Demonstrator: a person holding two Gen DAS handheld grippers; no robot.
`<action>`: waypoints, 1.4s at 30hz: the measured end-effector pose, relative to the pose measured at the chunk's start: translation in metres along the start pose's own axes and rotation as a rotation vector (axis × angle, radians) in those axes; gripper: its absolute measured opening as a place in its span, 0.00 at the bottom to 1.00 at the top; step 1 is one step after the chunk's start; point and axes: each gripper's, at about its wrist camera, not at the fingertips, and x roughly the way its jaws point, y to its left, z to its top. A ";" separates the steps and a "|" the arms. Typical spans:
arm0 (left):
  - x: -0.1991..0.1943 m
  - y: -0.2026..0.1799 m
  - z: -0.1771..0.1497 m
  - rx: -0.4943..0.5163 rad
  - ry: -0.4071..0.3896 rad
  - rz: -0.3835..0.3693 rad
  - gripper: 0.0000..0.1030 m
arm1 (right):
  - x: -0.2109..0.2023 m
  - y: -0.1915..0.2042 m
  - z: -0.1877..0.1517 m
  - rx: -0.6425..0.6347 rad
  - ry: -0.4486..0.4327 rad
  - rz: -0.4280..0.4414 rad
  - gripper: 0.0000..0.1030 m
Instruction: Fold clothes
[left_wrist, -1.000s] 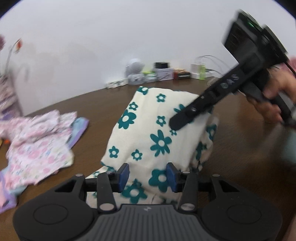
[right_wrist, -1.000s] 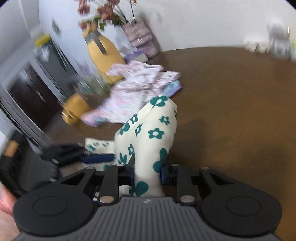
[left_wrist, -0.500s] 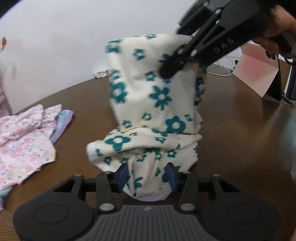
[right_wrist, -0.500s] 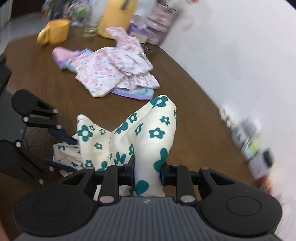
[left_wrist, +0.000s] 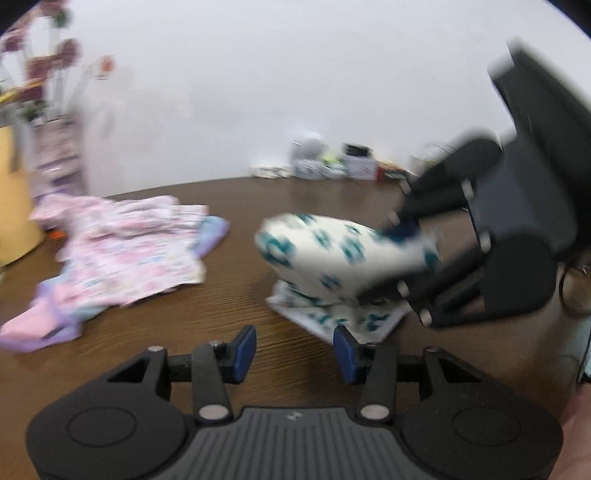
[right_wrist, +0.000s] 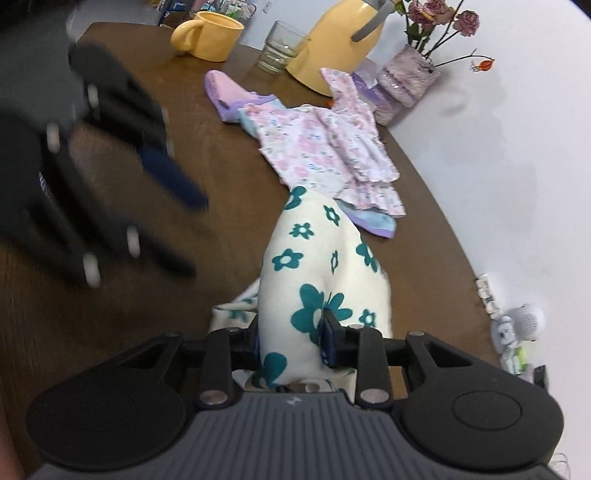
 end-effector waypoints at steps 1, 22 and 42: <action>-0.006 0.004 -0.001 -0.013 -0.008 0.014 0.44 | 0.003 0.006 -0.002 -0.003 -0.004 -0.004 0.29; 0.009 -0.005 0.020 -0.044 -0.027 0.036 0.35 | -0.027 -0.101 -0.072 0.588 -0.275 0.195 0.33; 0.027 -0.040 0.035 0.082 0.023 0.017 0.36 | -0.020 -0.098 -0.106 0.663 -0.381 0.249 0.31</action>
